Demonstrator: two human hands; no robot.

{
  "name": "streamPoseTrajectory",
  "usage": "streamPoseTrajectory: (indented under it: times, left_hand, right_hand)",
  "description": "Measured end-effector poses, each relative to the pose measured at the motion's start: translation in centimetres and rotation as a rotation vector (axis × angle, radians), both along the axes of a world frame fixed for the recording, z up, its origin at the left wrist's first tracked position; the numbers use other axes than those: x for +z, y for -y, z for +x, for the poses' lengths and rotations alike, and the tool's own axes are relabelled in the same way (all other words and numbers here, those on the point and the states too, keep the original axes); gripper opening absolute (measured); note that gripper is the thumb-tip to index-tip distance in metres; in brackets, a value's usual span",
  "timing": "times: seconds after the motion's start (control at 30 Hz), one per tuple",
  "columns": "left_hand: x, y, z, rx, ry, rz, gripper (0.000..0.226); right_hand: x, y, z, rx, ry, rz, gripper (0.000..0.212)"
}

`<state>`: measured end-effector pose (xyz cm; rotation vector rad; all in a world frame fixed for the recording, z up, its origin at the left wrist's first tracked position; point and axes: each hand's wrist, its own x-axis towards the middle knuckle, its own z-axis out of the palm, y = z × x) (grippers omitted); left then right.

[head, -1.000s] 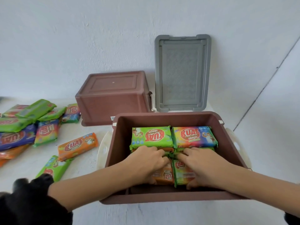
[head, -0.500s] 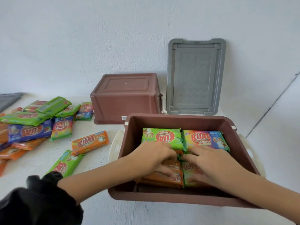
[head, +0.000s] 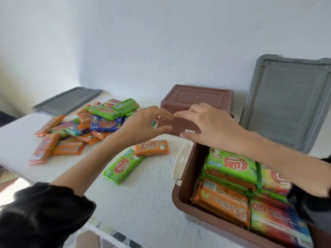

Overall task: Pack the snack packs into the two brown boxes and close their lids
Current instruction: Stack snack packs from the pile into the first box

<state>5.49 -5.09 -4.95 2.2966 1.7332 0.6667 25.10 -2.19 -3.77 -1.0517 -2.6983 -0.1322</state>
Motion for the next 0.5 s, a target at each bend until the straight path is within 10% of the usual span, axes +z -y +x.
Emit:
streamPoseTrajectory:
  times: [0.27, 0.5]
  left_hand:
    - [-8.9, 1.7, -7.4, 0.420, -0.117, -0.580, 0.081]
    - [-12.7, 3.4, -7.6, 0.547, -0.115, -0.471, 0.077]
  right_hand:
    - [-6.6, -7.6, -12.0, 0.256, 0.460, -0.411, 0.086]
    - [-11.3, -9.2, -14.2, 0.276, 0.612, -0.492, 0.095]
